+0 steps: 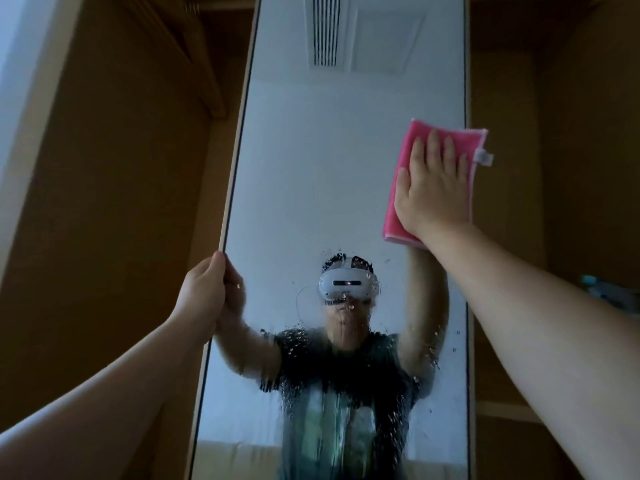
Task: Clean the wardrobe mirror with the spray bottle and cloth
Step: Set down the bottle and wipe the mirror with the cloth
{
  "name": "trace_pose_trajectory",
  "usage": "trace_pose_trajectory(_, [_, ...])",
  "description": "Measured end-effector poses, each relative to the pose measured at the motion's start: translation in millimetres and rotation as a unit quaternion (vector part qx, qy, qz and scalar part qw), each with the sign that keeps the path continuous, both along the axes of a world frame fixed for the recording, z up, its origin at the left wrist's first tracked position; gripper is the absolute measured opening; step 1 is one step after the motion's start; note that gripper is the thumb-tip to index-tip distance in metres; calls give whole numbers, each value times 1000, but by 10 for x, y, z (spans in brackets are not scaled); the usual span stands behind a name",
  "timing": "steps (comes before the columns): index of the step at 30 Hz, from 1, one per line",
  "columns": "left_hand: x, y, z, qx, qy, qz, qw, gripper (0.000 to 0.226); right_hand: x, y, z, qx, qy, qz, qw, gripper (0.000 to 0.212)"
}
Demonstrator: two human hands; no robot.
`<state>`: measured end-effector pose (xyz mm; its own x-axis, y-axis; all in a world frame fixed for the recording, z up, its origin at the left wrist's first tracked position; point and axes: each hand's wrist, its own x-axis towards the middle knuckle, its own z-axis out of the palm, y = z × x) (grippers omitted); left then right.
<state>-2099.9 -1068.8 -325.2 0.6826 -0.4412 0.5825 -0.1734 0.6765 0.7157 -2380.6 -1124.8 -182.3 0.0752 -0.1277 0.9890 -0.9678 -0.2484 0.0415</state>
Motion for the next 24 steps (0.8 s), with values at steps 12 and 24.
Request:
trace_pose_trajectory(12, [30,-10,-25,30,-72,-5,997,43,-155,44,-394,2,76,-21,997,63])
trace_pose_trajectory(24, [-5,19,-17,10,-44,-49,998,41,-226,56,-1342,13,78,-3,997,60])
